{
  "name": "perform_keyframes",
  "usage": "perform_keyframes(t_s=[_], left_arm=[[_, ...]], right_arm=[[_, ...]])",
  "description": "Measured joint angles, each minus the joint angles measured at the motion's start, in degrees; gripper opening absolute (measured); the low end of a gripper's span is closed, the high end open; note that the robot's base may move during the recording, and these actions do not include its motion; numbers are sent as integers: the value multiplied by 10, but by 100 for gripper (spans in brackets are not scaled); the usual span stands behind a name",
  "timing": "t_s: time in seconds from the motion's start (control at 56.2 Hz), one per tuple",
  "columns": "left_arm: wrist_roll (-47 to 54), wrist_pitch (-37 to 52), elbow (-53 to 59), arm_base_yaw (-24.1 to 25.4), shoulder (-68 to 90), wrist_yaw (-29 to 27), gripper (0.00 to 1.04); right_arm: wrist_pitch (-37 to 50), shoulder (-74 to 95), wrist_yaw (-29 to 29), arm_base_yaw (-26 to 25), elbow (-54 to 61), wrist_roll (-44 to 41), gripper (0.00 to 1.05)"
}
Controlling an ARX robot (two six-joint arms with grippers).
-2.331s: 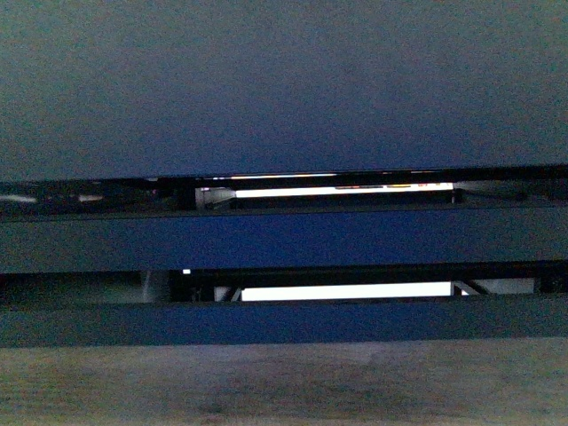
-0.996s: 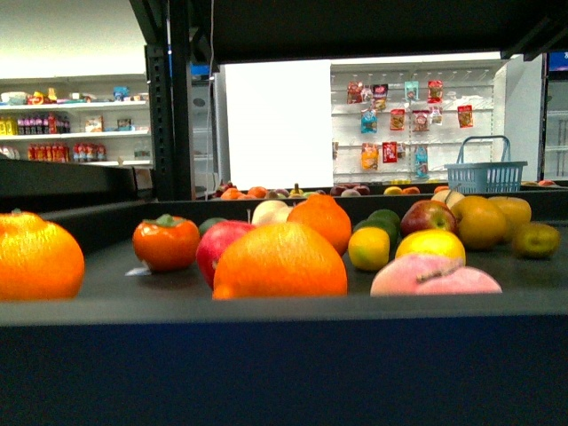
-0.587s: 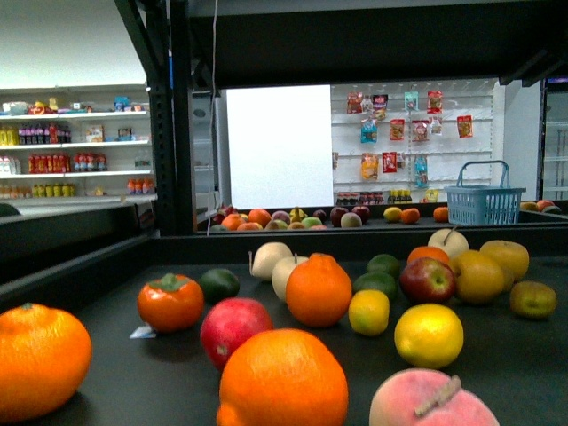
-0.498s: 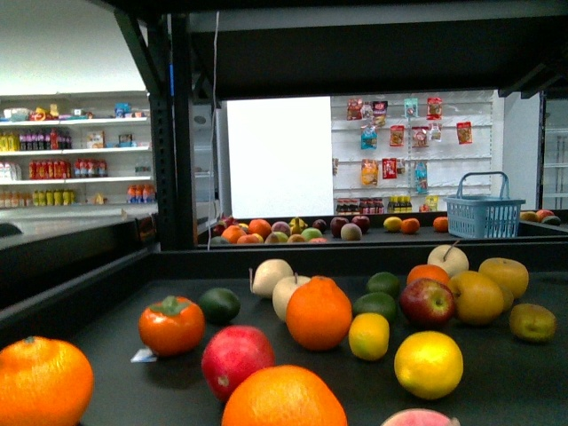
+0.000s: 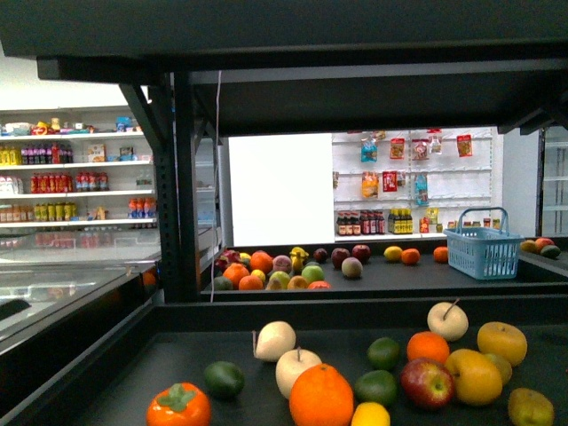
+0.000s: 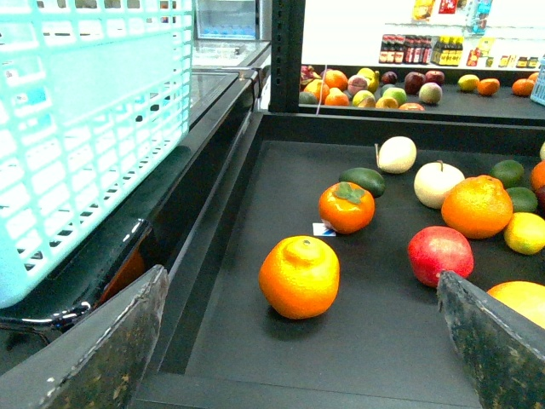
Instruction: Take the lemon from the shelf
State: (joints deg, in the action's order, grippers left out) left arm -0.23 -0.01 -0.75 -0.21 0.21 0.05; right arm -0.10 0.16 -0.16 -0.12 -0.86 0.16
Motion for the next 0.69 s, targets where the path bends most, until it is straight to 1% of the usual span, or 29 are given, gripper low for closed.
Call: perform_keyframes(t_s=[0.694], left_arm=[[0,0,0,0,0,-1,97]], right_arm=[[0,0,0,0,0,0,102]])
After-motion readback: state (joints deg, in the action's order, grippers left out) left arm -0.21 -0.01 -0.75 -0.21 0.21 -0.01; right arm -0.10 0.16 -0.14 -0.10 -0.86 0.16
